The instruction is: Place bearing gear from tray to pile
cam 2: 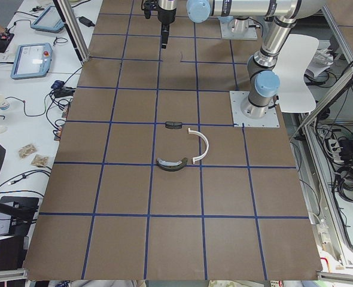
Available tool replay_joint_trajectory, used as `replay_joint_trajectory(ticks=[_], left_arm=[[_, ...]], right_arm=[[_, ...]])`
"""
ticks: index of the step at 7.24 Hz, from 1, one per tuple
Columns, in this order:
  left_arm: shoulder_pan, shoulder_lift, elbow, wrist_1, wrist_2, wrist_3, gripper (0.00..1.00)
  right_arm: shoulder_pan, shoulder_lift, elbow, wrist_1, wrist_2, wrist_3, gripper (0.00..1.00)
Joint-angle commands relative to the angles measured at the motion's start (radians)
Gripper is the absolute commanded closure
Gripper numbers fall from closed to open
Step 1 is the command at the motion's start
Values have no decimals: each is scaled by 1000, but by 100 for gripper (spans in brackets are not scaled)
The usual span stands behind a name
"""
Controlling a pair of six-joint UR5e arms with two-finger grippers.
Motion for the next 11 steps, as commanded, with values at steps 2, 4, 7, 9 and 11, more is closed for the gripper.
replay_joint_trajectory(ticks=[2,4,7,9,11], left_arm=[[0,-5,6,0,0,-3,0],[0,-2,-5,18,-2,1,0],[0,-3,-4,26,-2,0,0],[1,3,0,26,-3,0,0],[-5,0,4,26,0,-3,0]], right_arm=[[-4,19,-5,-10,2,15,20],[-4,19,-4,-10,1,23,42],[-4,17,-4,1,-1,21,100],[-3,-15,-8,7,14,20,100],[34,-128,-4,59,34,21,100]])
